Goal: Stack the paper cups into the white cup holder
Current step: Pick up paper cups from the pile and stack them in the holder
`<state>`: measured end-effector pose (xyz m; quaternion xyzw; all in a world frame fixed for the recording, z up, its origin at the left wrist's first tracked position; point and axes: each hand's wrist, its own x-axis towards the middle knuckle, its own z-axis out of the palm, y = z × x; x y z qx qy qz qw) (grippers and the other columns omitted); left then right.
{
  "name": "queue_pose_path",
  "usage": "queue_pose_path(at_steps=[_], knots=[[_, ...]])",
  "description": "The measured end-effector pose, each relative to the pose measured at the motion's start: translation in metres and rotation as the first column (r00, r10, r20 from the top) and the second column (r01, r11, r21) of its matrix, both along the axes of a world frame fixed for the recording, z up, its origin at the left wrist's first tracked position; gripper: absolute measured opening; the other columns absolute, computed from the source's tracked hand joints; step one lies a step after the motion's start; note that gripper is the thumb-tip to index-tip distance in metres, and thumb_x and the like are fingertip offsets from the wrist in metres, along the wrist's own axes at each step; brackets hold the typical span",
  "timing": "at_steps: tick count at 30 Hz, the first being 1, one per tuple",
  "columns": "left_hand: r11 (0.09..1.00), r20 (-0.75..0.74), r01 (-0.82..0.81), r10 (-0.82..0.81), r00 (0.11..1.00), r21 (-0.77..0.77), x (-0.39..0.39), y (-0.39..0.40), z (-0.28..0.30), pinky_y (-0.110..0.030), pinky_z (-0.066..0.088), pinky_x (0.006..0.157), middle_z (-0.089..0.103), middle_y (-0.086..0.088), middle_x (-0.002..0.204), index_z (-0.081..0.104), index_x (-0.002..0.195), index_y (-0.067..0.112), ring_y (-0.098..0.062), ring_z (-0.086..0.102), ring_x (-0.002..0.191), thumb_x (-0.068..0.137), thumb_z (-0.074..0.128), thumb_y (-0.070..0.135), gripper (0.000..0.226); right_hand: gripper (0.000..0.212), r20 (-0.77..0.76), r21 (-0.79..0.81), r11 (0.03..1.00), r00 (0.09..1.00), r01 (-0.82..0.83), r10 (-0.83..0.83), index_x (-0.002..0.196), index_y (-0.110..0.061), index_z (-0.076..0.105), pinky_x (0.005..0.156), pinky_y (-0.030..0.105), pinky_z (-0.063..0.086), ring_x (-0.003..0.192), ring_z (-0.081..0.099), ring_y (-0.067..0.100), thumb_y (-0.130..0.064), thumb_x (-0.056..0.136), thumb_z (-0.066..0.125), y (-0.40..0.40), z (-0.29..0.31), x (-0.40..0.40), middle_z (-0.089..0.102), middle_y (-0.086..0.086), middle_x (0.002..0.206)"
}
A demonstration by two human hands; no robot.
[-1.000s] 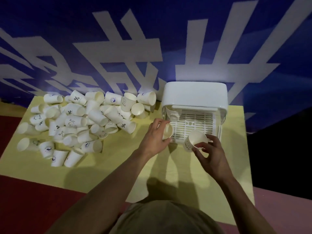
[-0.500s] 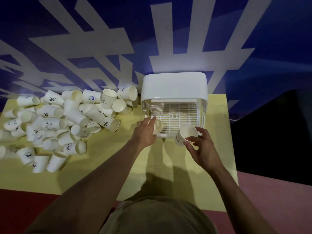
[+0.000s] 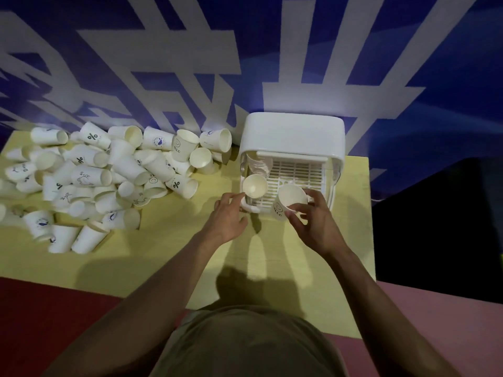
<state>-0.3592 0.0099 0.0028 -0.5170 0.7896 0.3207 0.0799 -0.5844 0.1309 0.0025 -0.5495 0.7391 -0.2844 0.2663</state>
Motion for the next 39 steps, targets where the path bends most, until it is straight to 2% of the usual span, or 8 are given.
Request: queue_pose_path(at_steps=[4, 8, 13, 17, 22, 30, 35, 39], knots=[[0.995, -0.066, -0.079, 0.082, 0.994, 0.055, 0.032, 0.025, 0.001, -0.042, 0.035, 0.115, 0.032, -0.005, 0.150, 0.037, 0.151, 0.024, -0.028, 0.037, 0.137, 0.096, 0.060, 0.026, 0.060, 0.032, -0.066, -0.052, 0.997, 0.996, -0.064, 0.060, 0.113, -0.018, 0.077, 0.095, 0.044, 0.057, 0.108, 0.066, 0.023, -0.043, 0.100, 0.061, -0.029, 0.012, 0.010, 0.037, 0.008, 0.149], [0.985, -0.117, -0.145, 0.156, 0.981, 0.094, 0.060, 0.047, -0.002, -0.043, 0.037, 0.115, 0.036, -0.003, 0.146, 0.046, 0.146, 0.023, -0.026, 0.042, 0.135, 0.096, 0.061, 0.024, 0.052, 0.021, -0.141, -0.124, 0.989, 0.988, -0.084, 0.066, 0.108, -0.012, 0.079, 0.091, 0.040, 0.057, 0.103, 0.067, 0.032, -0.027, 0.096, 0.071, -0.058, 0.017, 0.027, 0.046, 0.018, 0.144], [0.975, -0.196, -0.199, 0.215, 0.957, 0.100, 0.091, 0.070, -0.004, -0.039, 0.036, 0.116, 0.043, -0.003, 0.140, 0.053, 0.140, 0.020, -0.023, 0.047, 0.131, 0.096, 0.061, 0.022, 0.044, 0.022, -0.234, -0.036, 0.996, 0.969, -0.086, 0.075, 0.109, -0.010, 0.078, 0.095, 0.035, 0.051, 0.112, 0.063, 0.037, -0.026, 0.096, 0.070, -0.077, 0.008, 0.048, 0.043, 0.021, 0.146], [0.966, -0.231, -0.243, 0.257, 0.938, 0.087, 0.112, 0.079, -0.004, -0.026, 0.037, 0.110, 0.045, -0.003, 0.138, 0.057, 0.138, 0.018, -0.018, 0.051, 0.125, 0.096, 0.062, 0.020, 0.042, 0.024, -0.266, -0.053, 0.995, 0.961, -0.088, 0.071, 0.108, -0.014, 0.079, 0.085, 0.035, 0.053, 0.109, 0.065, 0.035, -0.032, 0.099, 0.064, -0.078, -0.003, 0.060, 0.043, 0.017, 0.145], [0.949, -0.244, -0.282, 0.309, 0.919, 0.139, 0.137, 0.087, -0.001, -0.027, 0.039, 0.103, 0.043, -0.003, 0.140, 0.056, 0.139, 0.019, -0.016, 0.049, 0.123, 0.099, 0.056, 0.023, 0.040, 0.023, -0.337, -0.037, 0.995, 0.939, -0.088, 0.070, 0.107, -0.017, 0.079, 0.075, 0.043, 0.059, 0.104, 0.066, 0.034, -0.032, 0.097, 0.066, -0.076, -0.015, 0.068, 0.047, 0.016, 0.142], [0.941, -0.218, -0.279, 0.318, 0.923, 0.194, 0.153, 0.087, 0.001, -0.023, 0.034, 0.097, 0.047, -0.008, 0.139, 0.058, 0.137, 0.019, -0.022, 0.050, 0.124, 0.088, 0.039, 0.056, 0.064, 0.026, -0.368, 0.219, 0.970, 0.912, -0.107, 0.184, 0.109, -0.013, 0.078, 0.098, 0.050, 0.051, 0.118, 0.052, 0.047, -0.032, 0.094, 0.069, -0.093, -0.036, 0.070, 0.047, 0.026, 0.141], [0.952, -0.217, -0.278, 0.301, 0.929, 0.131, 0.158, 0.079, 0.002, -0.030, 0.039, 0.107, 0.048, -0.006, 0.138, 0.059, 0.135, 0.018, -0.021, 0.050, 0.126, 0.098, 0.058, 0.022, 0.038, 0.029, -0.356, 0.279, 0.956, 0.914, -0.095, 0.195, 0.112, -0.018, 0.078, 0.094, 0.047, 0.052, 0.113, 0.055, 0.044, -0.038, 0.093, 0.069, -0.096, -0.050, 0.068, 0.051, 0.022, 0.133], [0.956, -0.202, -0.269, 0.288, 0.936, 0.115, 0.162, 0.076, 0.000, -0.032, 0.039, 0.111, 0.049, -0.003, 0.136, 0.059, 0.134, 0.020, -0.020, 0.049, 0.127, 0.097, 0.062, 0.020, 0.037, 0.028, -0.348, 0.348, 0.930, 0.905, -0.119, 0.246, 0.114, -0.023, 0.075, 0.098, 0.041, 0.049, 0.118, 0.055, 0.040, -0.039, 0.095, 0.061, -0.093, -0.047, 0.065, 0.055, 0.020, 0.130]])
